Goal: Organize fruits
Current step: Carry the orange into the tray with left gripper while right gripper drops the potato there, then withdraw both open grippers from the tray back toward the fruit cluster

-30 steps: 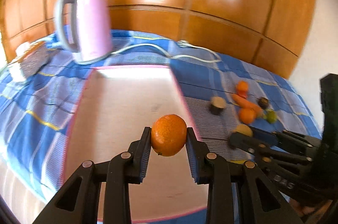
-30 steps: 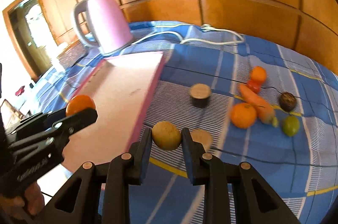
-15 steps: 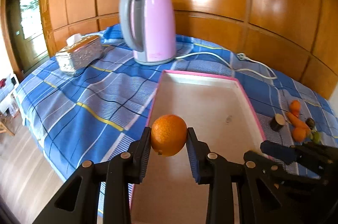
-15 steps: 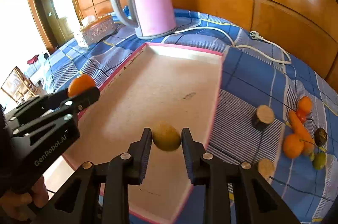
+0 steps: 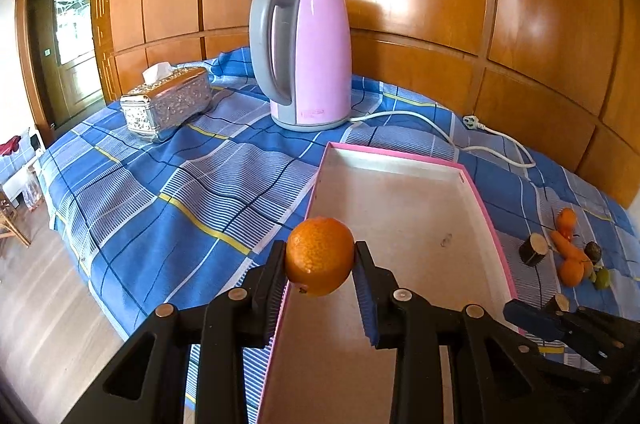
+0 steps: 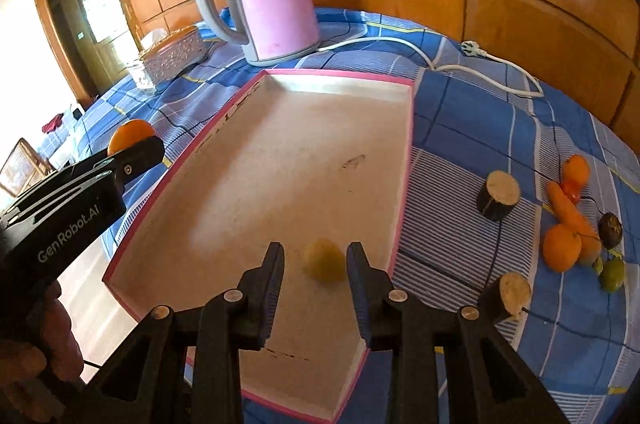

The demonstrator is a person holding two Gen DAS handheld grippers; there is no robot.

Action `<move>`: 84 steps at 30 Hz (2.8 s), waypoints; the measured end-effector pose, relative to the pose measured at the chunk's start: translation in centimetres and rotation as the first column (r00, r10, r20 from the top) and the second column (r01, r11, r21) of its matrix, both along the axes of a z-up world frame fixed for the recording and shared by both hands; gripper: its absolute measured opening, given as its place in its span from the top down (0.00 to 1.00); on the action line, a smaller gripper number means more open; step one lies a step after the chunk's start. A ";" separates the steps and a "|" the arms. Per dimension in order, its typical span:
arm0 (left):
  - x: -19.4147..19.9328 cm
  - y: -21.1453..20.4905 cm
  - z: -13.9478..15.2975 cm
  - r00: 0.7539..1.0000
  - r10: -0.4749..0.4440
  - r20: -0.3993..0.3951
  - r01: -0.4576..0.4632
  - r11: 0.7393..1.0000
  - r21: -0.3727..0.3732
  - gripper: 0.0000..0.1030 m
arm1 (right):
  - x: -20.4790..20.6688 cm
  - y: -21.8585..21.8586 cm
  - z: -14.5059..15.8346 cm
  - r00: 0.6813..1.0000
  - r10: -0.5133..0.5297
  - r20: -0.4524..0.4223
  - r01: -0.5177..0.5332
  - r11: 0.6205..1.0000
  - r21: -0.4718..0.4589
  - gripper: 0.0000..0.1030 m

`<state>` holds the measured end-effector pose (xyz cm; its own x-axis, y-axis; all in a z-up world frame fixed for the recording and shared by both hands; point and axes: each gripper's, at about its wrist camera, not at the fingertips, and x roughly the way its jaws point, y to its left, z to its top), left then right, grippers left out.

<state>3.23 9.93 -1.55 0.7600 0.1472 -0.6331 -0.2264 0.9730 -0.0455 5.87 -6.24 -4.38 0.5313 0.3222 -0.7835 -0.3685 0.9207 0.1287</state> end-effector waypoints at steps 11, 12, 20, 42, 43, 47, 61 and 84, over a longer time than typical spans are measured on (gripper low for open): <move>-0.4 -0.4 0.5 1.000 0.006 0.020 -0.006 1.000 0.010 0.50 | -0.7 -1.2 1.2 0.997 -0.058 0.053 0.058 0.998 0.004 0.67; -0.4 -0.4 0.6 1.000 0.003 0.021 -0.003 1.000 0.010 0.50 | -0.7 -1.3 1.2 0.997 -0.064 0.054 0.064 0.998 0.005 0.67; -0.6 -1.6 0.5 0.999 -0.035 0.018 0.035 0.999 0.024 0.50 | -0.7 -3.5 1.3 0.989 -0.139 0.049 0.138 0.990 0.029 0.67; -0.8 -7.4 0.0 0.975 -0.222 -0.018 0.223 0.972 0.071 0.50 | -1.4 -14.6 -0.1 0.894 -0.448 0.018 0.448 0.894 0.034 0.63; -0.9 -7.7 0.0 0.973 -0.231 -0.020 0.232 0.969 0.079 0.50 | -1.4 -14.9 -0.2 0.890 -0.456 0.015 0.456 0.890 0.032 0.63; -1.0 -8.8 0.0 0.965 -0.260 -0.025 0.261 0.960 0.098 0.50 | -1.7 -16.4 -0.6 0.871 -0.492 0.009 0.491 0.871 0.029 0.63; -1.2 -11.3 -0.1 0.944 -0.327 -0.045 0.331 0.932 0.148 0.50 | -2.6 -19.8 -1.1 0.829 -0.560 -0.001 0.559 0.828 0.045 0.63; 0.3 -17.7 -1.5 0.809 -0.571 -0.141 0.578 0.816 0.014 0.51 | -2.8 -23.8 -2.2 0.789 -0.614 0.010 0.614 0.789 0.015 0.63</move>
